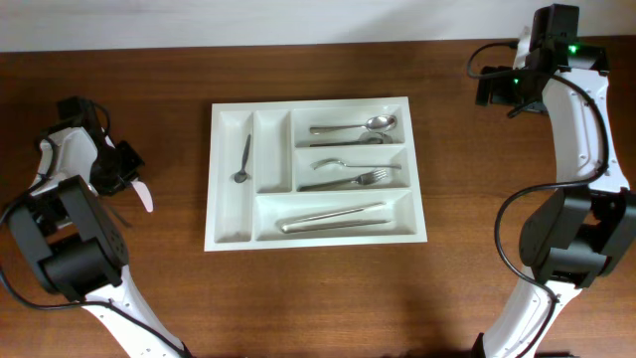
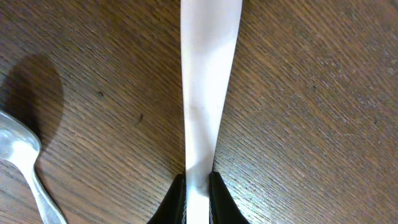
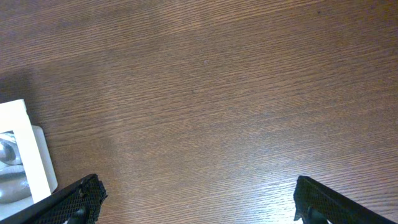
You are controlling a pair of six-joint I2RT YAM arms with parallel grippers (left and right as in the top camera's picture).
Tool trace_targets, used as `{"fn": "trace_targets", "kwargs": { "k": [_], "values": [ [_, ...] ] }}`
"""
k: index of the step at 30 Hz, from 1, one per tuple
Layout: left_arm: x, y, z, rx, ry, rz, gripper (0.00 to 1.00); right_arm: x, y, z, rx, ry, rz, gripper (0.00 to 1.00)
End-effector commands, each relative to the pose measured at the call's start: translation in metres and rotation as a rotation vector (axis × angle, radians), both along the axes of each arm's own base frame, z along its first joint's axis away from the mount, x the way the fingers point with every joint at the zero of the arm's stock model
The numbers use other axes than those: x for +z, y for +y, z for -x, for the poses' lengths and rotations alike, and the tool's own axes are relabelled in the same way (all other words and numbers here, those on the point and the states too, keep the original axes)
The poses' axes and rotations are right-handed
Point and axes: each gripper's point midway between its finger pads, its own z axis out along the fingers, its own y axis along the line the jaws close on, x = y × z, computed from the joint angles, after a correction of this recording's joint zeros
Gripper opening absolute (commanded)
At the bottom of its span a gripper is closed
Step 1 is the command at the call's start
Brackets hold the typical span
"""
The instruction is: Pack container
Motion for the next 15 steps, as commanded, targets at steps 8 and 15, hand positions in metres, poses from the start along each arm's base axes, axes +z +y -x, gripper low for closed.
{"fn": "trace_targets", "kwargs": {
  "k": [8, 15],
  "values": [
    [-0.04, -0.014, 0.016, -0.01, 0.095, 0.062, 0.02, 0.008, -0.001, 0.002, -0.01, -0.015, 0.0, 0.99],
    [-0.015, -0.006, -0.004, -0.015, 0.052, 0.044, 0.02, 0.008, -0.001, 0.002, -0.01, -0.015, 0.0, 0.99]
  ]
}}
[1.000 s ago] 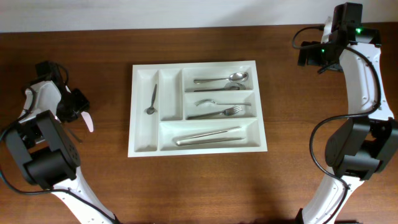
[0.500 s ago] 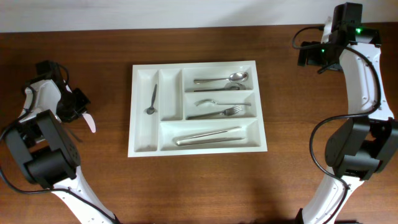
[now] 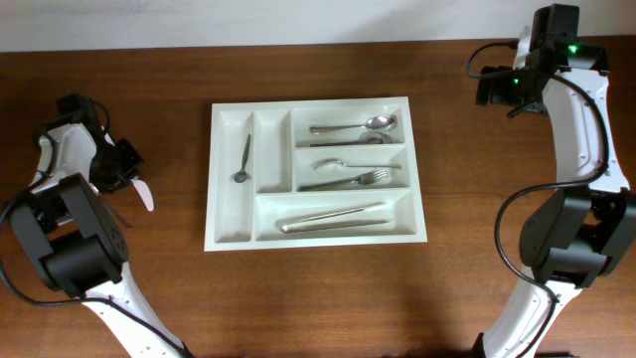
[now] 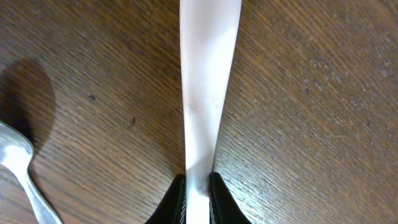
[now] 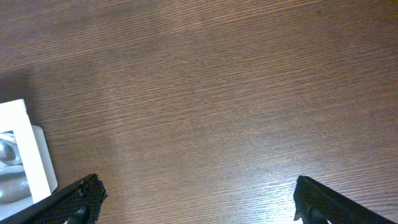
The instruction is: Pack container
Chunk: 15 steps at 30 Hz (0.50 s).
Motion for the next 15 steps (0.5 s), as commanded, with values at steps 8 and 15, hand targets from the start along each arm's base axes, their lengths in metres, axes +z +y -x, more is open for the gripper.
{"fn": "trace_targets", "kwargs": {
  "k": [8, 15],
  "values": [
    [0.003, 0.001, -0.015, -0.017, 0.002, 0.012, 0.02, 0.008, -0.001, 0.002, -0.01, -0.015, 0.0, 0.99],
    [0.002, 0.001, -0.014, -0.016, 0.004, 0.008, 0.02, 0.008, -0.001, 0.002, -0.01, -0.015, 0.0, 0.99]
  ]
}}
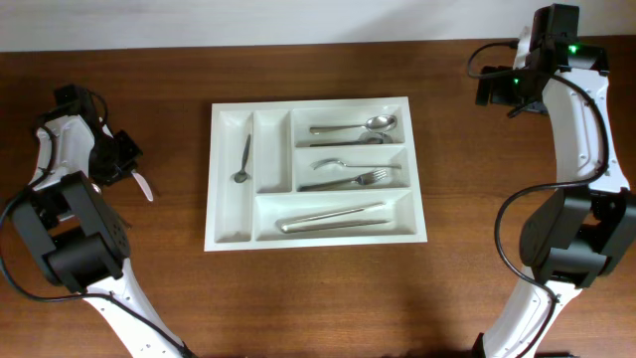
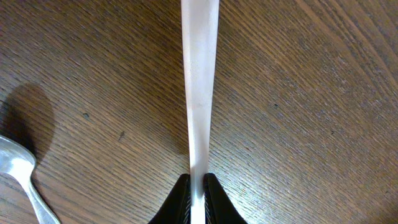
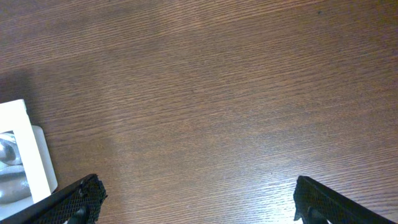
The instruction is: Pack container
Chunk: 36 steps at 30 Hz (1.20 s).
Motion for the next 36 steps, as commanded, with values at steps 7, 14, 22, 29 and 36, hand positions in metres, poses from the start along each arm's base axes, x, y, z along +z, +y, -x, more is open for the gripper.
{"fn": "trace_targets", "kwargs": {
  "k": [7, 14, 22, 29, 36],
  "values": [
    [-0.03, -0.003, 0.008, -0.01, 0.033, 0.007, 0.02, 0.008, -0.001, 0.002, -0.01, -0.015, 0.0, 0.99],
    [-0.052, -0.006, 0.015, -0.01, 0.072, 0.023, 0.02, 0.008, -0.001, 0.002, -0.01, -0.015, 0.0, 0.99],
    [-0.06, -0.006, 0.015, -0.01, 0.074, 0.025, 0.02, 0.008, -0.001, 0.002, -0.01, -0.015, 0.0, 0.99],
    [-0.06, -0.009, 0.019, -0.012, 0.093, 0.032, 0.02, 0.008, -0.001, 0.002, -0.01, -0.015, 0.0, 0.99],
    [-0.06, -0.014, 0.028, -0.012, 0.125, 0.054, 0.02, 0.008, -0.001, 0.002, -0.01, -0.015, 0.0, 0.99]
  ]
}}
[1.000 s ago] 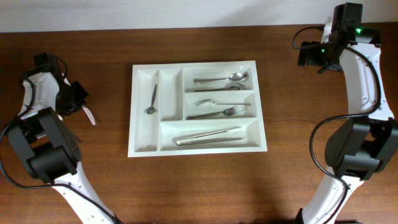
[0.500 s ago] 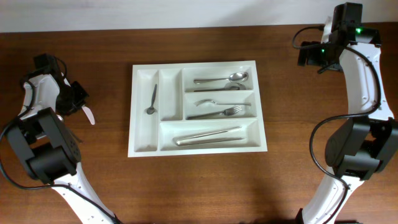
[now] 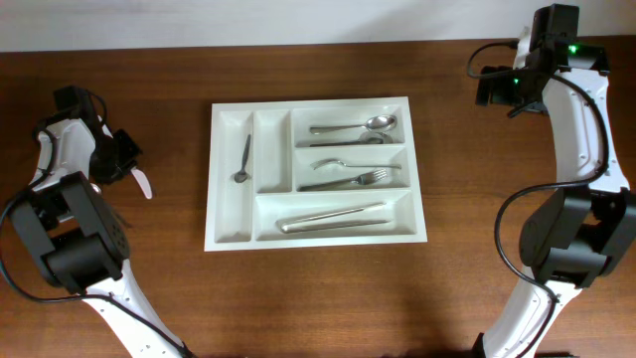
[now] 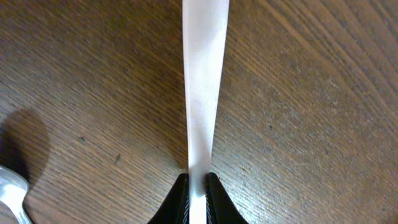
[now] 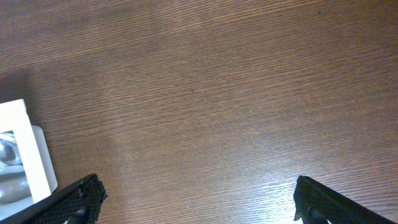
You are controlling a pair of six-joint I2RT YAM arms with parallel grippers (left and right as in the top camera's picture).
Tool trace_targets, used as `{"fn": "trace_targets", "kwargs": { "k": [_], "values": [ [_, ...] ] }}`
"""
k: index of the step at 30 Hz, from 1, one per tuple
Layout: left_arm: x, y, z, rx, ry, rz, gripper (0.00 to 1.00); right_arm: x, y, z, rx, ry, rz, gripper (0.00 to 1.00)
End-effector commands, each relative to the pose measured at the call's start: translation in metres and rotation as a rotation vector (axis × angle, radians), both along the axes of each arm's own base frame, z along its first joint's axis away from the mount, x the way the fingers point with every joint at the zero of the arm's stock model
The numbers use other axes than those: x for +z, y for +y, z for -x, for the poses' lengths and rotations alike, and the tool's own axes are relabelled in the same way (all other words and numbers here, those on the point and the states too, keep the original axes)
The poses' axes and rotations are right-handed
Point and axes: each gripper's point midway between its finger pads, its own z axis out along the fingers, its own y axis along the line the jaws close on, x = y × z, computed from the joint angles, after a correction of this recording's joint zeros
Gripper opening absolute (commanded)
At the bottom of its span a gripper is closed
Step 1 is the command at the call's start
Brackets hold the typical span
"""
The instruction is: Pack container
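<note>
The white cutlery tray (image 3: 231, 234) lies mid-table, holding a small spoon (image 3: 242, 159), spoons (image 3: 354, 127), forks (image 3: 348, 174) and knives (image 3: 333, 217) in separate compartments. At the table's far left my left gripper (image 3: 121, 169) is shut on a white plastic utensil (image 3: 143, 183), whose flat handle (image 4: 202, 87) runs straight up from the fingers (image 4: 180, 196) in the left wrist view. A metal spoon bowl (image 4: 9, 190) shows at that view's lower left edge. My right gripper (image 5: 198, 199) is open over bare wood at the far right, with the tray's corner (image 5: 25, 149) at the left.
The table's back edge meets a white wall (image 3: 298, 20). Cables (image 3: 487, 60) hang by the right arm's upper links.
The white handle looks slightly wider in the left wrist view and the metal spoon has slid further out of frame. The right arm has not moved.
My left gripper stayed shut on the white utensil throughout. It began lower at the left edge, then stood a little farther back and left. In the wrist view the metal spoon has drifted steadily toward the lower left corner. The right gripper stayed open and still.
</note>
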Motion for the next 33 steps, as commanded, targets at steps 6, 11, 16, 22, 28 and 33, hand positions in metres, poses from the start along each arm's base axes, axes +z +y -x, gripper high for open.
{"fn": "trace_targets", "kwargs": {
  "k": [6, 11, 16, 22, 28, 33],
  "values": [
    [-0.052, -0.018, 0.031, -0.014, 0.151, 0.076, 0.02, 0.008, -0.001, 0.002, -0.01, -0.015, 0.0, 0.99],
    [-0.046, -0.015, 0.024, -0.015, 0.131, 0.068, 0.02, 0.008, -0.001, 0.002, -0.01, -0.015, 0.0, 0.99],
    [-0.034, -0.01, 0.011, -0.015, 0.094, 0.053, 0.02, 0.008, -0.001, 0.001, -0.01, -0.015, 0.0, 0.99],
    [-0.013, -0.003, -0.004, -0.016, 0.054, 0.036, 0.02, 0.008, -0.001, 0.002, -0.01, -0.015, 0.0, 0.99],
    [0.001, 0.001, -0.016, -0.017, 0.02, 0.023, 0.02, 0.008, -0.001, 0.001, -0.01, -0.015, 0.0, 0.99],
    [0.001, 0.001, -0.016, -0.02, 0.02, 0.022, 0.02, 0.008, -0.001, 0.001, -0.01, -0.015, 0.0, 0.99]
  ]
}}
